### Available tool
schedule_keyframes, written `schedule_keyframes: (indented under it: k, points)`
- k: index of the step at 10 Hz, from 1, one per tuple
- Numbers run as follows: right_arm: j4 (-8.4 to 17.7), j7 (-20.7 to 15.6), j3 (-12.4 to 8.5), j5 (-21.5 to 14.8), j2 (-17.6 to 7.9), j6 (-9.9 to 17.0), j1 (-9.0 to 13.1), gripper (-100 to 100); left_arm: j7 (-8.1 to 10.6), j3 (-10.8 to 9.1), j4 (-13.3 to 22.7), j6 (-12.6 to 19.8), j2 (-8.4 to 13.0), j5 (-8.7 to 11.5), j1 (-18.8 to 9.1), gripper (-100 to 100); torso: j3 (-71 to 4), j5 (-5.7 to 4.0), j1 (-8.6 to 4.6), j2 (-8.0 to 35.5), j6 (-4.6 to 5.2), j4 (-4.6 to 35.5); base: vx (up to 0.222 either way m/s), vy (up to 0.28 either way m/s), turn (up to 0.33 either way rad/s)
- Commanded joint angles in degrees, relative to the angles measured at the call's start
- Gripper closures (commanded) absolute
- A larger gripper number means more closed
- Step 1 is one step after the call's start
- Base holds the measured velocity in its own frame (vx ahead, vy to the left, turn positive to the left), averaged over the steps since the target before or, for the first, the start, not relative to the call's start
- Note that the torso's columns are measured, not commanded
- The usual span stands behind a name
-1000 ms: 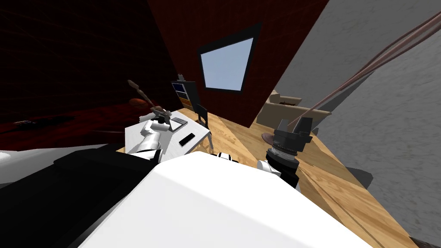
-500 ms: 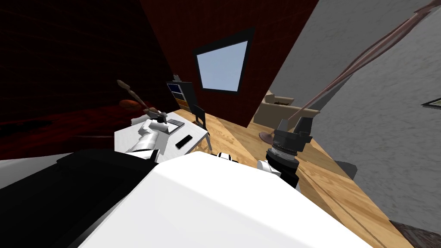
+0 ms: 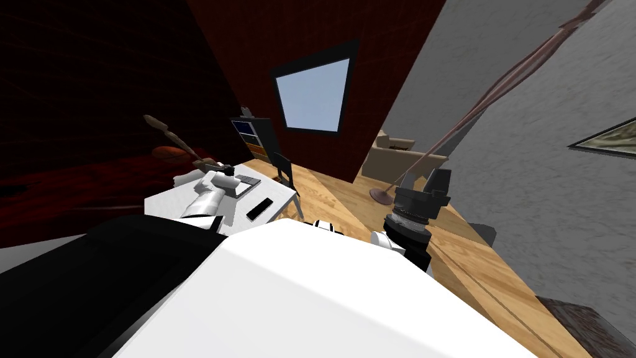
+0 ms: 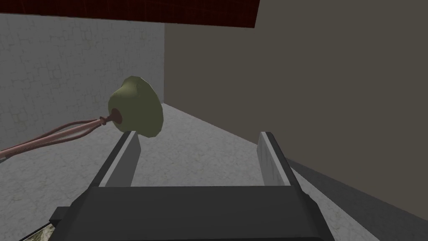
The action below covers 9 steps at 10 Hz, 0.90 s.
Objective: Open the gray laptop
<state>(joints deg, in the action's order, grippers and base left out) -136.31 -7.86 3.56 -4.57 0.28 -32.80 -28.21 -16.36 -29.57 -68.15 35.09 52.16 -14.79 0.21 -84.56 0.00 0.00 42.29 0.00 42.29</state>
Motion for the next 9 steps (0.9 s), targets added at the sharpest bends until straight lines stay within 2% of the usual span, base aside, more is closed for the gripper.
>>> schedule_keyframes:
  k: [1,5,7,8,9]
  points:
    - [0.0,0.0,0.0,0.0,0.0,0.0,0.0,0,1.34,-0.63,0.9,-1.3,-1.1,-1.4,0.0,-100,0.0,0.01,0.02,0.0,-0.03,0.0,0.085,-0.032,0.124]
    - [0.0,0.0,0.0,0.0,0.0,0.0,0.0,0,4.52,-2.01,2.7,-4.6,-3.7,-4.3,0.1,-100,-0.1,0.01,0.03,-0.1,0.01,0.0,0.134,-0.050,0.106]
    - [0.0,0.0,0.0,0.0,0.0,0.0,0.0,0,4.16,-1.87,2.3,-4.1,-3.5,-3.9,0.2,-100,0.1,0.02,0.10,0.3,0.01,0.1,0.034,-0.011,0.005]
    - [0.0,0.0,0.0,0.0,0.0,0.0,0.0,0,4.14,-1.86,2.3,-4.1,-3.5,-3.9,0.1,100,0.2,0.03,0.09,0.3,-0.01,0.1,0.007,-0.001,-0.003]
    - [0.0,0.0,0.0,0.0,0.0,0.0,0.0,0,2.08,-0.64,3.1,-2.4,-2.5,-3.3,0.9,100,0.1,0.02,0.05,0.2,-0.03,0.1,0.050,0.000,-0.147]
